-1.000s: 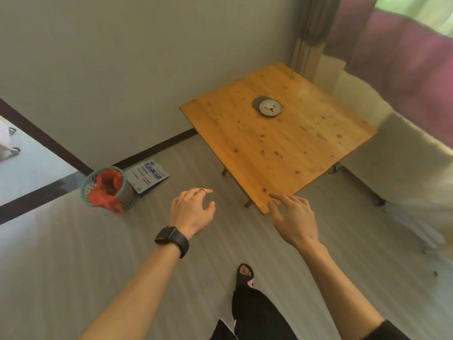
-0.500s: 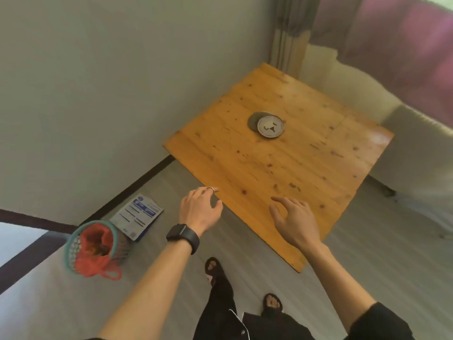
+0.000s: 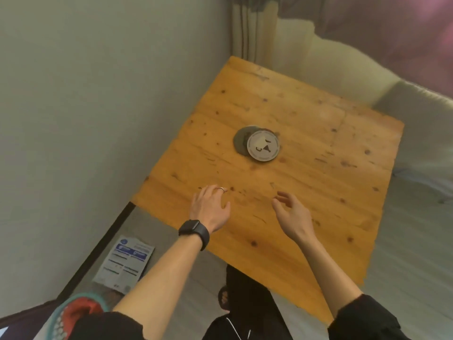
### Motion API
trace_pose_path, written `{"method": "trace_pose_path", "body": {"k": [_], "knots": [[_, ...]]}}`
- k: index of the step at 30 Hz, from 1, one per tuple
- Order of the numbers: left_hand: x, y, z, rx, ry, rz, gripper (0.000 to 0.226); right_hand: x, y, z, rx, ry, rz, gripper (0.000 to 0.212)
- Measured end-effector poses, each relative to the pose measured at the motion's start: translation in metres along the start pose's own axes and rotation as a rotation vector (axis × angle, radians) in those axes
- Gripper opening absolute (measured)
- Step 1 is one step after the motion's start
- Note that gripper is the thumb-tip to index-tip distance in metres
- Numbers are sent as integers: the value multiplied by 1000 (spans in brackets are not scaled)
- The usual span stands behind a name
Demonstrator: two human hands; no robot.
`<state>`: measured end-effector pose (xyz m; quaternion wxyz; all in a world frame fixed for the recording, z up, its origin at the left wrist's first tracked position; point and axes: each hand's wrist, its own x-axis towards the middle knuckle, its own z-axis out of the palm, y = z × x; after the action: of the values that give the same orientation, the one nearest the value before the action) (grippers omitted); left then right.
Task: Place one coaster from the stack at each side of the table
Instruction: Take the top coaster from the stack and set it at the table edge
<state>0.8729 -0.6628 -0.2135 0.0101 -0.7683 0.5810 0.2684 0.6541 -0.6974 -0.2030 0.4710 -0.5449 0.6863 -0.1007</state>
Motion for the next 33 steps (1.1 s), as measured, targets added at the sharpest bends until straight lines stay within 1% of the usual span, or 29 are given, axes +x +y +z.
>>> {"method": "trace_pose_path", "body": {"k": [5,9,11,14,17,20,22,26,28,30,31,33], "knots": [[85,-17,9,43,-77,16,50,87,-17,25,146,30,172,47],[136,-32,13,25,-101,56,54,143,-30,42,217,76,293,62],[158,-38,18,44,-99,96,59,166,-32,53,256,142,341,72],[184,-50,32,170,-124,153,68,190,-29,67,306,266,428,82],[193,-65,46,259,-157,186,74,202,-34,75,312,350,496,82],[192,-73,59,286,-138,205,73,207,-41,84,227,419,533,80],[192,-75,62,276,-136,207,74,210,-44,89,183,447,548,76],[194,-76,59,270,-162,208,74,215,-48,92,279,499,562,59],[195,-75,57,287,-190,201,73,212,-48,95,318,527,469,45],[195,-73,56,298,-224,192,74,202,-47,97,347,546,306,29],[195,-72,56,302,-235,189,74,194,-47,97,382,546,231,23],[195,-71,55,303,-249,184,75,172,-47,96,505,522,142,14]]}}
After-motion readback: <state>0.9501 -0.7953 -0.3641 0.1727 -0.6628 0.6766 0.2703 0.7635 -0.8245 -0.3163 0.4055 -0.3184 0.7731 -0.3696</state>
